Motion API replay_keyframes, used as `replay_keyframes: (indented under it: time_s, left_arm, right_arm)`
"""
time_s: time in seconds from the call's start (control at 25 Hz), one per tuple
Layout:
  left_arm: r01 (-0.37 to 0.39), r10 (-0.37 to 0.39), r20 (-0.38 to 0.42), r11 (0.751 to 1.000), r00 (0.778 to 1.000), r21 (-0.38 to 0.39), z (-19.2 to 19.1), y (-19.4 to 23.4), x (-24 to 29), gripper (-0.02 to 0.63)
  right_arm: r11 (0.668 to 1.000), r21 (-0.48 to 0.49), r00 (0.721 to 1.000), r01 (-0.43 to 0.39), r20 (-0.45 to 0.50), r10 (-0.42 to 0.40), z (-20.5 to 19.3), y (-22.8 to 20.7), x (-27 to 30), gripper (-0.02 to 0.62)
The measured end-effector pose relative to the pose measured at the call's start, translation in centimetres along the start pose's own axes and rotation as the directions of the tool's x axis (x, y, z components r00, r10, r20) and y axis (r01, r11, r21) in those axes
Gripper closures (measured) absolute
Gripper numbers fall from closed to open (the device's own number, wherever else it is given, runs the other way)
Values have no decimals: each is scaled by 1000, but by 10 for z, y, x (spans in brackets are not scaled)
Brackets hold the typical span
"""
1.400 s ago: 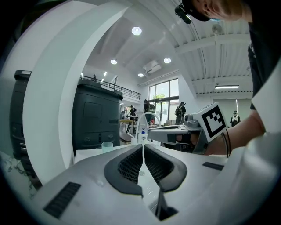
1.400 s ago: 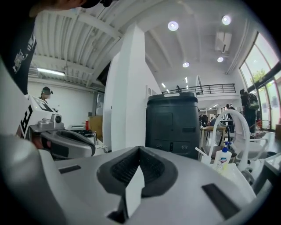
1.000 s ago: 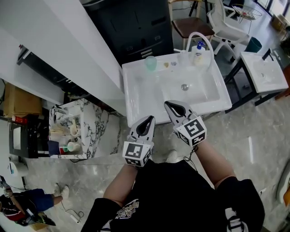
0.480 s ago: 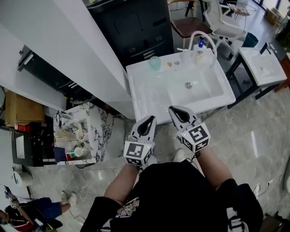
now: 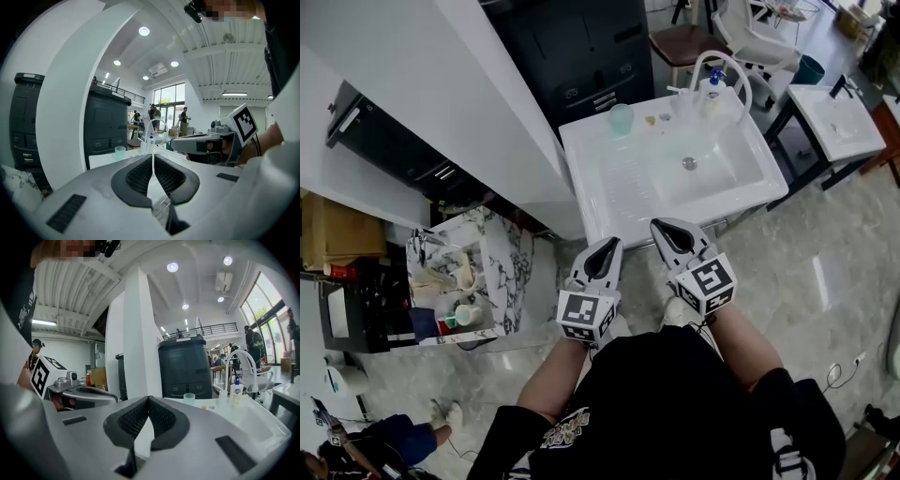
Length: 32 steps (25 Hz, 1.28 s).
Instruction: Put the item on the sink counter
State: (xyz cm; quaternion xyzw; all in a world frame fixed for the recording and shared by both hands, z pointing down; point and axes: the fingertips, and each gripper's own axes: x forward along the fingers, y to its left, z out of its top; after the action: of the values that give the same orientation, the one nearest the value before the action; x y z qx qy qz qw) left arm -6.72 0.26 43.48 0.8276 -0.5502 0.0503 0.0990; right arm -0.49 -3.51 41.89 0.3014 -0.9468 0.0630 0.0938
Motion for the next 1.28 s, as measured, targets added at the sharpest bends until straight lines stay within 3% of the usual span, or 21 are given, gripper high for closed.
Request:
replay_keyframes:
  time_s: [1.28]
  left_arm:
    - [-2, 1, 13, 999, 1000, 41, 10, -14, -14, 580]
  right_arm:
    - [999, -12, 999, -32, 32, 32, 8, 18, -14, 541]
